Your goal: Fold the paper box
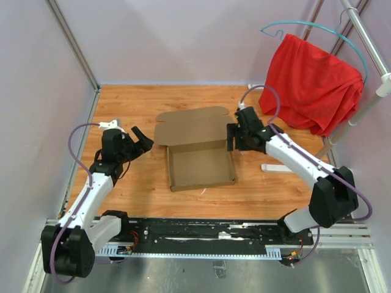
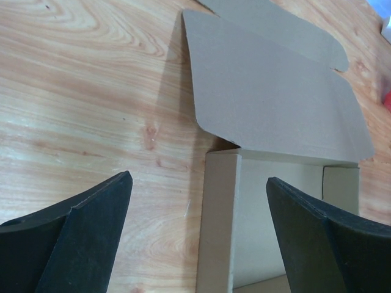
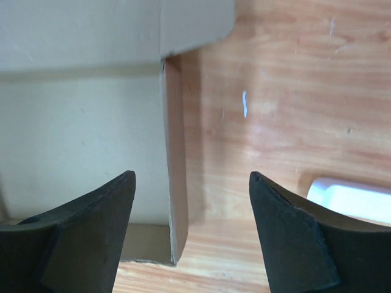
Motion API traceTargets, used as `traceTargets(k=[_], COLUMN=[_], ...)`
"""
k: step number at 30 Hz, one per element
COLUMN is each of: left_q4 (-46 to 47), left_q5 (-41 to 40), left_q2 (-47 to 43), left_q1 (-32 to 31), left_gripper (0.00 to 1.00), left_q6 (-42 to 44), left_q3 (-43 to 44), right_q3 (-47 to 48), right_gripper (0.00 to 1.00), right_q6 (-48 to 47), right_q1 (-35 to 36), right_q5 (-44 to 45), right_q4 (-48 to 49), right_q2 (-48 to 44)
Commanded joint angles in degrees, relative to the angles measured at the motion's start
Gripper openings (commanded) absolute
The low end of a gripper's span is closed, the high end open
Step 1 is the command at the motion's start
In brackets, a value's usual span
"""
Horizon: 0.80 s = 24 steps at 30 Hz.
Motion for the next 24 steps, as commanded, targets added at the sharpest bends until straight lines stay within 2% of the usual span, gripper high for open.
traceTargets(k=[1, 5, 11, 15, 19, 24], left_q4=[3.65, 6.64, 8.96, 7.66, 8.52, 9.59], left_q5=[3.22, 4.80, 0.52, -1.58, 0.07, 2.30], left_q2=[6.01, 15.48, 24.68, 30.17, 34.98, 38.16], left_q1=[0.16, 0.18, 0.23, 0.20, 0.20, 0.19], left_gripper=[0.99, 0.99, 0.97, 0.95, 0.91, 0.87], left_q6=[-2.04, -4.44, -5.23, -4.05, -4.28, -4.02], left_q3=[3.34, 6.48, 11.59, 16.67, 19.05, 20.53], right_q3=[-0.23, 6.20, 16.73, 24.31, 27.20, 28.28], right_gripper=[0.77, 0.80, 0.81, 0.80, 0.78, 0.77], right_q6=[-0.50, -0.92, -1.52, -2.64, -3.28, -4.00], right_q1=[-10.50, -15.91, -17.28, -18.07, -18.16, -18.15], right_q5=[-16.40, -22.70, -25.42, -25.53, -25.85, -26.60], right_q4=[6.25, 6.90, 7.27, 4.21, 3.91, 4.49], right_q2=[-0.44, 6.59, 18.55, 27.29, 32.12, 33.74])
